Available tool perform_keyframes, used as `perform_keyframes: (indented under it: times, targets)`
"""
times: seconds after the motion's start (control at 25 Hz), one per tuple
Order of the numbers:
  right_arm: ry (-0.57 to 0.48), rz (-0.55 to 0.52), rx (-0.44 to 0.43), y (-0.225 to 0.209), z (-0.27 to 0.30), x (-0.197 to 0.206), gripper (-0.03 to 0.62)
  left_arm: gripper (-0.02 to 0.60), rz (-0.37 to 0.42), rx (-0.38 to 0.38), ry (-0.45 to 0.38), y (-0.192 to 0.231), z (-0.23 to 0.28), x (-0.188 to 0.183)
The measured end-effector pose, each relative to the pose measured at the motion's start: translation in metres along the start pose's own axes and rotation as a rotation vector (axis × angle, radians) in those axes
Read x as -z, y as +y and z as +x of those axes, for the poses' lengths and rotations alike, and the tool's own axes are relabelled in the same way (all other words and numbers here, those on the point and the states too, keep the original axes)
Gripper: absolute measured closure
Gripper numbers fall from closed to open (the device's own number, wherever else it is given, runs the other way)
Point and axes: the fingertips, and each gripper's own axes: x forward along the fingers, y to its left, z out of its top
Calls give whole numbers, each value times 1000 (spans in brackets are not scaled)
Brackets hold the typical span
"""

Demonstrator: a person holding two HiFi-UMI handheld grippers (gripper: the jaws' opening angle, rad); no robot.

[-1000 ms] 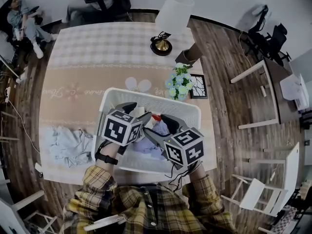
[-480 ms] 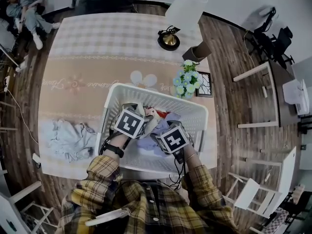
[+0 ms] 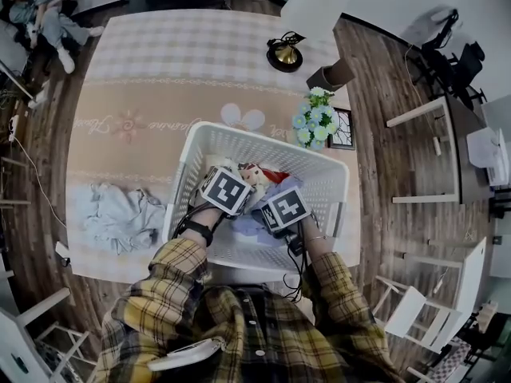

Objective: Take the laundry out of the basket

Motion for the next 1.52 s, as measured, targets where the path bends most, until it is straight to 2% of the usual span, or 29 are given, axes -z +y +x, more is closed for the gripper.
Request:
perform_keyframes:
  times: [0.12,0.2,0.32,0.4,0.56,0.76,1.08,1.28,1.52]
  targets:
    - [-7,9,-24,3,0,0,222,235,-19,11,13,-1,0,3]
    - [-10,-4,-46,7,-1,-1,285,258,-13,22,19,-3,0,4]
    - [-24,-28,-71,11,-4,-3,378,352,0,30,27,-4,-2,4]
    - [-38,-27,-77,12,-7,-6,412,428,7,27,29,-3,-3,3]
    - [-67,-26,-77,13,-14,-9,439,482,10,26,27,-4,-7,1]
    - [-120,-29,-76,14,-28,-18,450,503,19,8,3,-5,-21,-11]
    - [-244,-46,-67,15,-72,-40,454,512,52,-43,-95,-15,-60,-45]
    - [-355,-94,-48,26,-119,-55,454,512,99,-86,-196,-31,-102,-67]
    - [-540,-185,-28,50,-199,-60,456,512,133,-115,-371,-69,-178,-90]
